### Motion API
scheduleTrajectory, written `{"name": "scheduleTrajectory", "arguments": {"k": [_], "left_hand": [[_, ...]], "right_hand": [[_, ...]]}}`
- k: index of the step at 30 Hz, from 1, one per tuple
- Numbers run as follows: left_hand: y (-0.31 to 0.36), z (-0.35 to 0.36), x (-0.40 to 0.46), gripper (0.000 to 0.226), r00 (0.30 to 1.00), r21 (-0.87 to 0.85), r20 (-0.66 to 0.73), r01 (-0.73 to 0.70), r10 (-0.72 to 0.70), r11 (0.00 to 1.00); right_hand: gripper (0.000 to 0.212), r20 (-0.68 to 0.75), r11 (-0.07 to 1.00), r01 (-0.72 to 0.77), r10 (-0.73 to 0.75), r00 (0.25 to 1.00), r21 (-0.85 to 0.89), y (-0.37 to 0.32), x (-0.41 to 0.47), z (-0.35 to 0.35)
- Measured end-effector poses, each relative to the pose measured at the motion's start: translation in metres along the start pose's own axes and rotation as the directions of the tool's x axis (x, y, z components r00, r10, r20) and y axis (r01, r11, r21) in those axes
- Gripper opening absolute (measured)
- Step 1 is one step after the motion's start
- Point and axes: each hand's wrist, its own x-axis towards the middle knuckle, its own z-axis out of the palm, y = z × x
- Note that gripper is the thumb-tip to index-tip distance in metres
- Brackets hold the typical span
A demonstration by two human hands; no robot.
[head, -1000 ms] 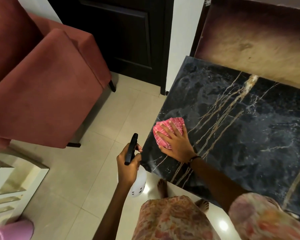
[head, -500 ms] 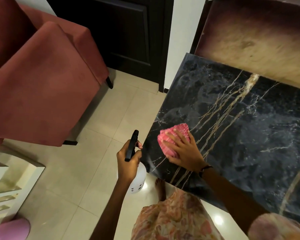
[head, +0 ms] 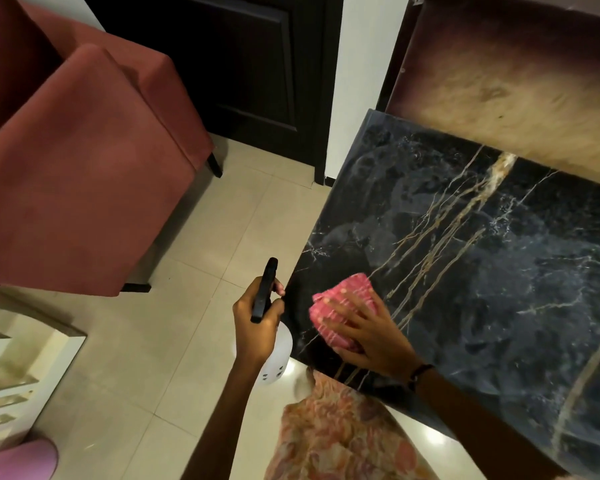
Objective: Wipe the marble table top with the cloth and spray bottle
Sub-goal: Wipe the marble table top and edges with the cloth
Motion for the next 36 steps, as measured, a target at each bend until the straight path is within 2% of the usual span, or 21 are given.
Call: {"name": "scheduleTrajectory", "arguments": {"k": [4,7,9,11,13,16,18,20,24,26,28,31,36], "left_hand": [[-0.001,0.005,0.011,0.017,1.0,0.032,0.007,-0.011,0.01,0.999],[0.0,0.01,0.017,0.018,1.0,0.043,0.015,-0.011,0.01,0.999],[-0.001,0.016,0.022,0.019,1.0,0.044,0.018,-0.004,0.003,0.999],[-0.001,0.021,0.025,0.018,1.0,0.057,0.02,-0.004,0.003,0.998],[0.0,0.027,0.028,0.015,1.0,0.08,0.03,0.002,-0.004,0.997],[0.004,0.037,0.034,0.012,0.998,0.059,0.056,0.011,-0.015,0.998],[0.007,0.043,0.039,0.013,0.997,0.034,0.074,0.02,-0.023,0.999],[0.008,0.047,0.045,0.015,0.997,0.028,0.081,0.016,-0.018,0.999],[0.011,0.057,0.058,0.015,0.998,0.023,0.064,0.004,-0.005,1.0],[0.012,0.058,0.06,0.016,0.998,0.027,0.055,0.002,-0.004,1.0],[0.012,0.06,0.063,0.017,0.999,0.026,0.048,-0.001,0.0,1.0],[0.012,0.065,0.07,0.017,0.999,0.042,0.043,-0.005,0.004,0.999],[0.014,0.078,0.082,0.016,0.999,0.023,0.045,0.004,-0.005,1.0]], "right_hand": [[0.059,0.035,0.982,-0.184,0.185,0.982,-0.03,0.046,0.033,-0.008],[0.062,0.044,0.939,-0.344,0.344,0.938,-0.002,0.052,0.089,-0.013],[0.062,0.024,0.924,-0.379,0.379,0.925,0.045,0.044,0.117,-0.015],[0.06,-0.023,0.948,-0.312,0.314,0.949,0.068,0.03,0.124,-0.015],[0.055,-0.064,0.981,-0.173,0.178,0.982,0.087,0.017,0.108,-0.013],[0.054,-0.03,0.998,-0.037,0.039,0.999,0.043,0.018,0.058,-0.007],[0.056,-0.007,0.999,-0.039,0.039,0.999,-0.004,0.038,0.03,-0.007],[0.058,0.004,0.994,-0.109,0.109,0.994,-0.02,0.064,0.022,-0.011],[0.063,0.056,0.949,-0.314,0.314,0.948,-0.007,0.105,0.066,-0.025],[0.063,0.052,0.932,-0.362,0.361,0.931,0.018,0.104,0.1,-0.029],[0.062,0.041,0.936,-0.35,0.349,0.936,0.046,0.094,0.127,-0.033],[0.062,-0.036,0.967,-0.247,0.25,0.968,0.067,0.08,0.135,-0.029],[0.057,-0.042,0.998,-0.063,0.064,0.997,0.018,0.086,0.066,-0.019]]}}
